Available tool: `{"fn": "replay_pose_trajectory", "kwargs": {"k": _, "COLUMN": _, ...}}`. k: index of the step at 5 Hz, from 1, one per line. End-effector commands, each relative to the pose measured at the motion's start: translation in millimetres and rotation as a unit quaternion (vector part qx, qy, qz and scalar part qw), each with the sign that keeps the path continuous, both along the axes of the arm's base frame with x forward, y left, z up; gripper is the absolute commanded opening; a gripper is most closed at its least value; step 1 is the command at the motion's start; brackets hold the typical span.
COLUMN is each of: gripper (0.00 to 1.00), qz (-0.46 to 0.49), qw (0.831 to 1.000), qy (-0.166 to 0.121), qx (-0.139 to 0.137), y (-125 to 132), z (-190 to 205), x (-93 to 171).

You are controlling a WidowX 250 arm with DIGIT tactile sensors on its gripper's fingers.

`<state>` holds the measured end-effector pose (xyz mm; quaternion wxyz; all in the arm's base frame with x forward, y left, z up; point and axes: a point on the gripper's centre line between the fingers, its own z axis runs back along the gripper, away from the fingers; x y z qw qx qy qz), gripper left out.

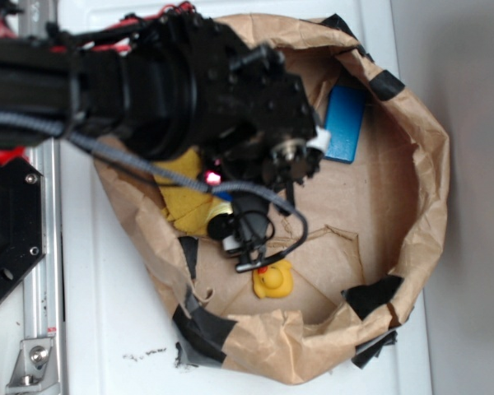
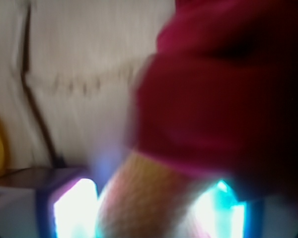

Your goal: Grab the yellow cloth.

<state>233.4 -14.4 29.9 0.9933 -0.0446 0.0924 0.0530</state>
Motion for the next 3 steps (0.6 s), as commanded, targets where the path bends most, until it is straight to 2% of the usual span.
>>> {"fn": "replay_pose_trajectory", "kwargs": {"k": 1, "gripper": 0.0, "qz": -0.024, "qw": 0.999, "qy": -0.031, "qx": 0.027, "y": 3, "z": 19, "x": 0}}
{"fn": "replay_pose_trajectory", "kwargs": {"k": 2, "gripper": 0.0, "qz": -0.031, "qw": 0.996, "qy": -0.058, "qx": 0.054, "y": 1, "z": 42, "x": 3}}
{"fn": "replay_pose_trajectory", "kwargs": {"k": 3, "gripper": 0.0, "qz": -0.01, "qw": 0.991, "qy": -0.11, "qx": 0.077, "y": 0, "z": 73, "x": 5}}
